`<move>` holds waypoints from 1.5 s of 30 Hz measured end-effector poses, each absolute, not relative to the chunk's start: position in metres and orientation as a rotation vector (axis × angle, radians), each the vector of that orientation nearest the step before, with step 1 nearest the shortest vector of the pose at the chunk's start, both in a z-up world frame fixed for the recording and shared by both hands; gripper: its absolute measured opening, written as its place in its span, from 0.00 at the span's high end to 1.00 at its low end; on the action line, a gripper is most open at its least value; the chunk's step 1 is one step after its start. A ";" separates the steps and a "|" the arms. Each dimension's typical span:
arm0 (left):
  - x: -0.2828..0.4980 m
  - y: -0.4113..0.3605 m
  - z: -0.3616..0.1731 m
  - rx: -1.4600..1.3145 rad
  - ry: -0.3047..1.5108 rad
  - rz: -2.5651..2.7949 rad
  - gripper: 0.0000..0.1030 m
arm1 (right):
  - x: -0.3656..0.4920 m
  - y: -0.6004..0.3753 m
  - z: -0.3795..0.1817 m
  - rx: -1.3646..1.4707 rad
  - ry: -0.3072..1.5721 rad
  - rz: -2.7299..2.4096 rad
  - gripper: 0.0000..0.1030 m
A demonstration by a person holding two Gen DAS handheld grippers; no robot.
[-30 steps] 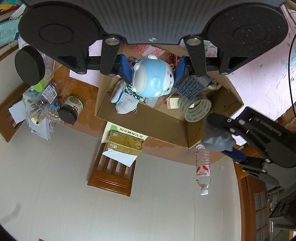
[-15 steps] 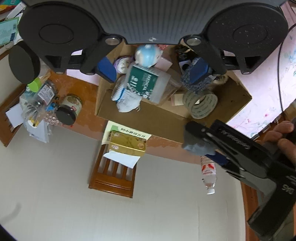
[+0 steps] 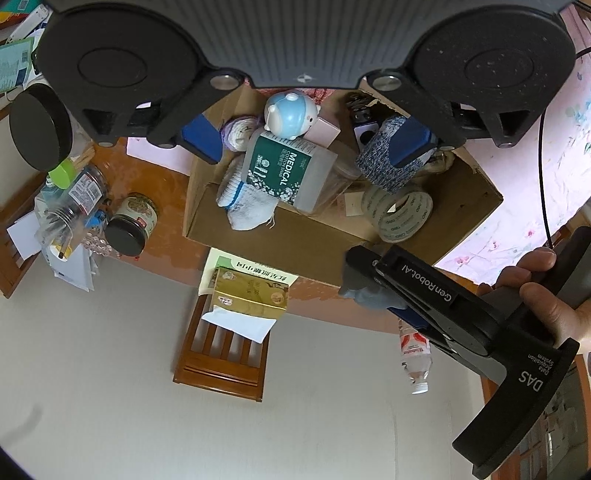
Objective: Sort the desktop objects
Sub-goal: 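Carry figurine and light blue toy over the box and release both inside, then reach the left gripper to the brown scrunchie and grasp it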
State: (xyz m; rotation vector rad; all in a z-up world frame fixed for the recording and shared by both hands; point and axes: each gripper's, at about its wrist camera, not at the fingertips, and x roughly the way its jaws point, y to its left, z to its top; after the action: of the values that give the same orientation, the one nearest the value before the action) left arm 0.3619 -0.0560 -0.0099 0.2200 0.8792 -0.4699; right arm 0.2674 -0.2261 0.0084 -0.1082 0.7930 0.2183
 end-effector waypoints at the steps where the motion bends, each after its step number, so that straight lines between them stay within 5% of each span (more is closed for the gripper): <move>1: 0.363 -0.056 -0.010 0.208 0.876 -0.473 0.15 | 0.267 -0.226 0.008 -0.107 0.793 0.217 0.04; 45: 0.225 -0.062 0.004 0.277 0.803 -0.444 0.14 | 0.175 -0.229 -0.016 0.031 0.857 0.076 0.00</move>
State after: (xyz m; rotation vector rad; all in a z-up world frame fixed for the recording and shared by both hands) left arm 0.2250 -0.0616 0.0042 0.2769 0.8030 -0.4444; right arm 0.1749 -0.2288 -0.0162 0.0313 0.8571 0.0757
